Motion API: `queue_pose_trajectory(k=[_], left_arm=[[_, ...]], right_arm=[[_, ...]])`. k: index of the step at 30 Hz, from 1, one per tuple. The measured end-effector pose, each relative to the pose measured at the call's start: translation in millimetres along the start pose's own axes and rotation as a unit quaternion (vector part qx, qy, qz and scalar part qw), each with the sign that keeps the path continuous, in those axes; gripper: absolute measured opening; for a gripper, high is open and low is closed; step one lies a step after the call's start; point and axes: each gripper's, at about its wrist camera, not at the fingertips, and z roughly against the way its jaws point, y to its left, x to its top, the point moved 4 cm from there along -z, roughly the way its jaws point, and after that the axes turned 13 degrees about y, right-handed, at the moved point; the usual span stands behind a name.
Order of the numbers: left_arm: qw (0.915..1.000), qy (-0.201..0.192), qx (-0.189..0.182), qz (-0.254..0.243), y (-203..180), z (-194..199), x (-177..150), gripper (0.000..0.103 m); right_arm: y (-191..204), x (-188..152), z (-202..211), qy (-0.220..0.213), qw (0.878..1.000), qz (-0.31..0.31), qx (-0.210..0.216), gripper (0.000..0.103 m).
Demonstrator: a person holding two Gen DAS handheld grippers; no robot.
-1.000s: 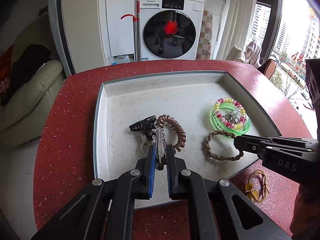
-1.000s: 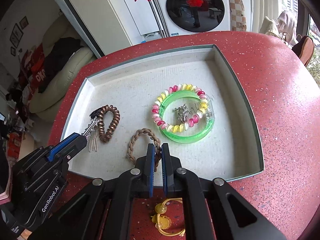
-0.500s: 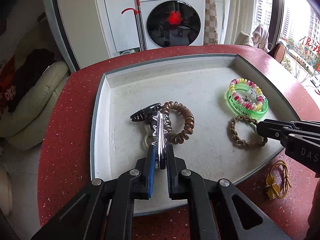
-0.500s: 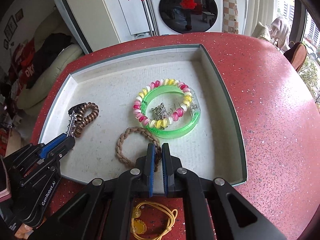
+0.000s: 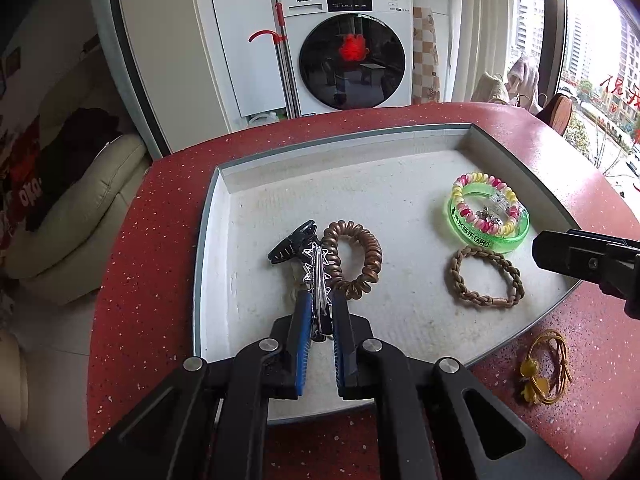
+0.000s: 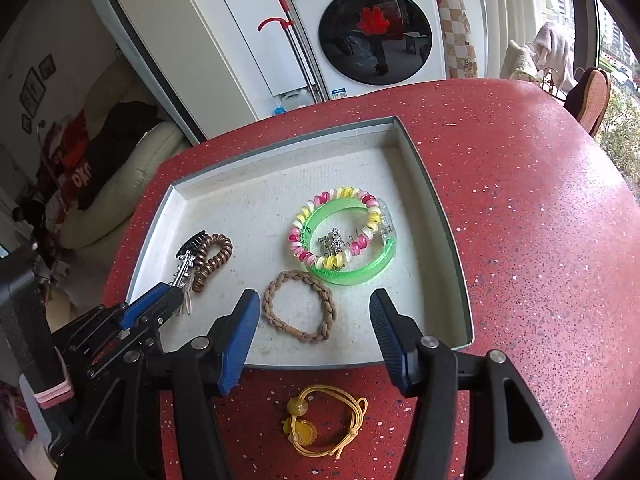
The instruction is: Organize jewelry
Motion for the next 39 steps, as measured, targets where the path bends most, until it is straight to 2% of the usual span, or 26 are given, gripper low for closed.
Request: queue_pose_trajectory(k=[27, 29, 31, 34, 36, 37, 39], left_arm=[[0.9994, -0.002, -0.027, 0.02, 3.1, 20.5, -2.0, 0.028], [0.9994, -0.002, -0.028, 0.022, 4.1, 24.0, -5.3, 0.028], [0.999, -0.003, -0.035, 0.026, 5.7, 28.7, -9.9, 0.028], [0.9987, -0.006, -0.041, 0.031, 8.3, 36.0, -18.4, 0.029], [0.9985, -0.004, -0.04, 0.036, 10.3, 40.8, -24.0, 0.097], [0.9984, -0.016, -0.031, 0.045, 12.7, 44.6, -26.9, 0.103], [0.9986, -0.021, -0.024, 0.043, 12.4, 46.3, -32.5, 0.103]], right_arm=[[-16.5, -20.8, 26.2, -0.014, 0.999, -0.03, 0.033, 0.062], [-16.5, -24.3, 28.9, -0.017, 0.999, -0.031, 0.036, 0.064], [-16.1, -27.9, 32.2, -0.018, 0.999, -0.031, 0.041, 0.075], [-15.0, -35.9, 39.2, -0.025, 0.998, -0.028, 0.051, 0.076], [-14.9, -41.7, 43.5, -0.029, 0.998, -0.029, 0.056, 0.08], [-15.1, -44.4, 45.7, -0.031, 0.997, -0.03, 0.059, 0.084], [-16.1, -49.3, 50.4, -0.037, 0.997, -0.033, 0.066, 0.084]])
